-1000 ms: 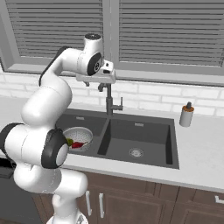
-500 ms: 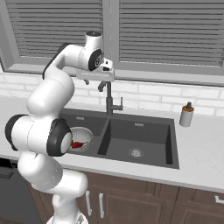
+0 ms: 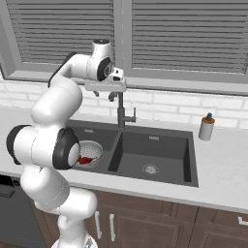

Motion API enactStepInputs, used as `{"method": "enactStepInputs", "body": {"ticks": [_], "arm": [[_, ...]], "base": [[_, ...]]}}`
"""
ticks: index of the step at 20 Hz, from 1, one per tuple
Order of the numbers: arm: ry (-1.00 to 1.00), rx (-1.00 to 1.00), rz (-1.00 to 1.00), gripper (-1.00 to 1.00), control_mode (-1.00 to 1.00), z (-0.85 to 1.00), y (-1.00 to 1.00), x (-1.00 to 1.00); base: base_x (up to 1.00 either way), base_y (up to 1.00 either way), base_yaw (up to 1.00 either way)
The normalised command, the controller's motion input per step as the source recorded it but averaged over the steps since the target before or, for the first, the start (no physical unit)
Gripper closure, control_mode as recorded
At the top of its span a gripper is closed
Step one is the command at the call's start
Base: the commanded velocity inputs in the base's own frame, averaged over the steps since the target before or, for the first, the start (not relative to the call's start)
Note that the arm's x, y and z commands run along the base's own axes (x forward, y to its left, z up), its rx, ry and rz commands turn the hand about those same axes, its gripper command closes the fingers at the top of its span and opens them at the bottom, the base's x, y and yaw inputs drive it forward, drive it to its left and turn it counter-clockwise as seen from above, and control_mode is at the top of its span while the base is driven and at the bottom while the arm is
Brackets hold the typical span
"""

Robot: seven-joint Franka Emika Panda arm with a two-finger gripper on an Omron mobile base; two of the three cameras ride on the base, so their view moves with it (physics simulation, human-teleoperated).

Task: Put the colander in the sink, put the pear, kiwi in the colander, and turn on the sink faucet and pour water over the colander.

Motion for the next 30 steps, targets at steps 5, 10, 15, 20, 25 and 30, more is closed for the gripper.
{"method": "enactStepInputs", "body": {"ticks": [5,10,15,20,25,30], "arm": [[0.00,-0.06,0.00,-1.00,-1.00,-0.14,0.00,0.17],[0.00,0.00,0.00,-1.00,-1.00,0.00,-0.02,0.26],[0.00,0.00,0.00,-1.00,-1.00,-0.04,-0.02,0.26],[0.00,0.00,0.00,-1.00,-1.00,-0.11,-0.06,0.32],[0.00,0.00,0.00,-1.00,-1.00,-0.14,-0.06,0.35],[0.00,0.00,0.00,-1.00,-1.00,-0.10,0.03,0.05]], "base": [[0.00,0.00,0.00],[0.00,0.00,0.00],[0.00,0.00,0.00],[0.00,0.00,0.00],[0.00,0.00,0.00],[0.00,0.00,0.00]]}}
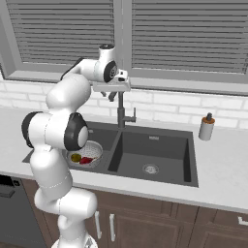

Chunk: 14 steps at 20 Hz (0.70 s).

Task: Put the colander in the sink, put the pear, kiwi in the colander, and turn on the sink faucet and pour water over the colander.

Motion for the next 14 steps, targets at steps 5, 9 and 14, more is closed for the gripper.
{"method": "enactStepInputs", "body": {"ticks": [5,9,14], "arm": [[0.00,0.00,-0.01,-1.00,-1.00,-0.18,0.17,0.00],[0.00,0.00,-0.07,-1.00,-1.00,-0.27,0.12,0.02],[0.00,0.00,-0.08,-1.00,-1.00,-0.26,0.08,0.00]], "base": [[0.00,0.00,0.00],[0.00,0.00,0.00],[0.00,0.00,0.00]]}}
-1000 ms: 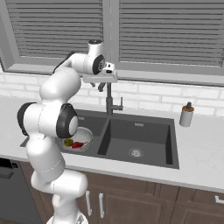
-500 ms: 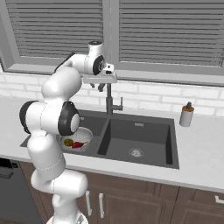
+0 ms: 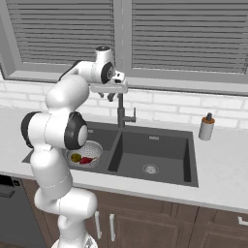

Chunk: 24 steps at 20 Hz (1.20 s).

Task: Put the colander in the sink, put the pear, kiwi in the colander, and turn on the sink faucet and pour water over the colander.

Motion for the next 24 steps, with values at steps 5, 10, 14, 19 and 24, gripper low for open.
{"method": "enactStepInputs", "body": {"ticks": [5,10,14,19,24], "arm": [[0.00,0.00,-0.08,-1.00,-1.00,-0.26,0.30,0.01],[0.00,0.00,-0.11,-1.00,-1.00,-0.23,0.46,0.07],[0.00,0.00,-0.13,-1.00,-1.00,-0.17,0.37,0.19],[0.00,0.00,-0.15,-1.00,-1.00,-0.15,0.29,0.29],[0.01,0.02,-0.17,-1.00,-1.00,-0.23,0.20,0.37]], "base": [[0.00,0.00,0.00],[0.00,0.00,0.00],[0.00,0.00,0.00],[0.00,0.00,0.00],[0.00,0.00,0.00]]}}
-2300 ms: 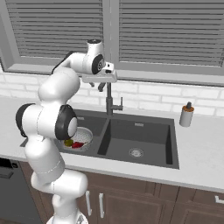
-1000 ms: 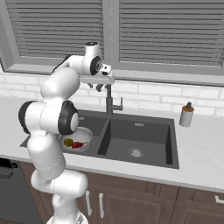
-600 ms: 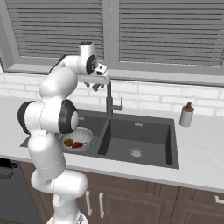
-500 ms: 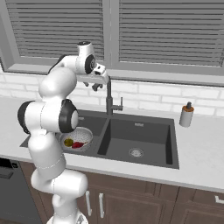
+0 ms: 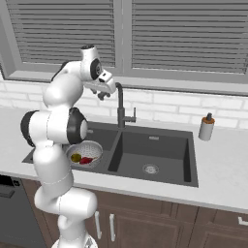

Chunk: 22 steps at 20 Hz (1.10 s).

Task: Put the colander in the sink, put the pear, kiwi in the colander, and turn on the sink faucet and pour water over the colander.

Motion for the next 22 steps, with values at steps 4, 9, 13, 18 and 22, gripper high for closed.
{"method": "enactStepInputs", "body": {"ticks": [4,9,13,18,22], "arm": [[0.02,0.04,-0.17,-1.00,-1.00,-0.23,0.16,0.40],[0.04,0.04,-0.15,-1.00,-1.00,-0.19,0.09,0.46],[0.01,0.05,-0.10,-1.00,-1.00,-0.17,0.07,0.46],[0.00,0.05,-0.07,-1.00,-1.00,-0.22,0.10,0.51],[0.00,0.06,-0.05,-1.00,-1.00,-0.27,0.09,0.53]], "base": [[0.00,0.00,0.00],[0.00,0.00,0.00],[0.00,0.00,0.00],[0.00,0.00,0.00],[0.00,0.00,0.00]]}}
